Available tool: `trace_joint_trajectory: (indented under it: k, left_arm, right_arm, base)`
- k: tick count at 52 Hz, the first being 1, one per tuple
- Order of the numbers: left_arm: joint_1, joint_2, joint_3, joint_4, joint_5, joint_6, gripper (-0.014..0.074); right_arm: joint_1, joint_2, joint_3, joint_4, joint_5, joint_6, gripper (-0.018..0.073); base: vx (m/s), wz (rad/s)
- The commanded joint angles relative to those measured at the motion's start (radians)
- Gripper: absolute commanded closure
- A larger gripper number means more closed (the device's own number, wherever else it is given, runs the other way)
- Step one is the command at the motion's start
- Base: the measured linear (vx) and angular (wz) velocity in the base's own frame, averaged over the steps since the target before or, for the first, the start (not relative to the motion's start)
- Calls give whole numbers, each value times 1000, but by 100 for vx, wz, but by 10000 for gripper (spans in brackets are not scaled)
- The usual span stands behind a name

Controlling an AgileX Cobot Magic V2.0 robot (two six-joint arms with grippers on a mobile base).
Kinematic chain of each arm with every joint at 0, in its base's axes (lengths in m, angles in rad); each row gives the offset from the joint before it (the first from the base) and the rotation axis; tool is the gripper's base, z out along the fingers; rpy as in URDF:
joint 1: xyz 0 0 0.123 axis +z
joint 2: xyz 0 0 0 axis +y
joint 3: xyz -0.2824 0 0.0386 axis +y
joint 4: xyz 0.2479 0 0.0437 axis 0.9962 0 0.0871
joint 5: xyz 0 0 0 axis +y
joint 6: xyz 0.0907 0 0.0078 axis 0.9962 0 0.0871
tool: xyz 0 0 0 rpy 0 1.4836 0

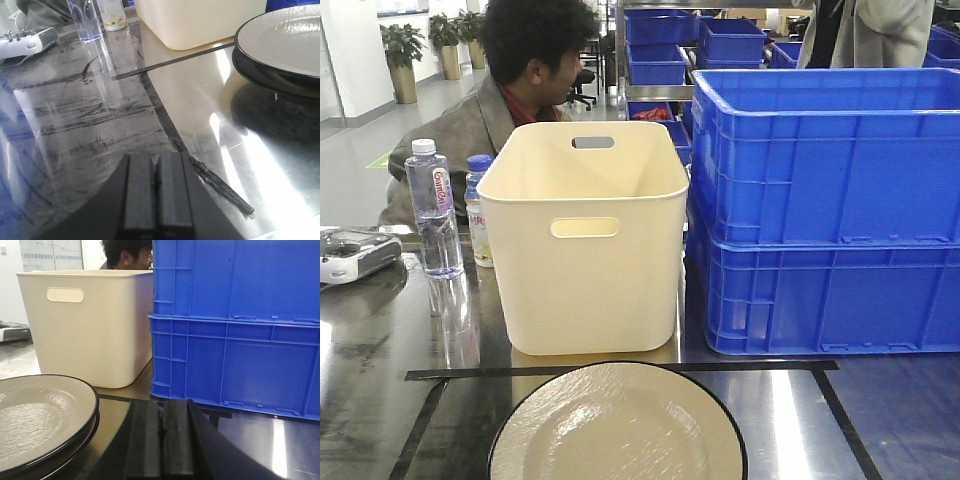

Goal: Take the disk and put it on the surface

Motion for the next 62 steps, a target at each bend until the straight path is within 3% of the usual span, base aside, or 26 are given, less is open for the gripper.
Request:
trace_joint_trajectory:
  k: [1,31,35,39,44,53,62]
  left_arm:
    - [-6,12,-24,-9,-80,-6,602]
    - [-6,12,-17,-9,-96,-6,602]
    - [-6,5,16,1,-159,24,602]
    - [11,-26,93,-16,-325,73,602]
    - [67,-78,217,-41,-511,76,602]
    - [192,-71,414,-46,-744,46,602]
    - [233,-70,416,-46,-729,43,602]
  right_arm:
    - [-4,6,-27,-2,-50,-2,568]
    - [-4,6,-27,-2,-50,-2,568]
    - [-4,6,-27,-2,-50,-2,568]
    - [-4,6,-27,-2,-50,-2,568]
    - [-4,6,-27,-2,-50,-2,568]
    - [-4,7,-27,-3,-45,-2,568]
    - [-4,7,-27,-3,-46,-2,568]
  base:
    - [0,0]
    - [0,0]
    - [0,0]
    - [0,0]
    - [0,0]
    - [0,0]
    - [0,0]
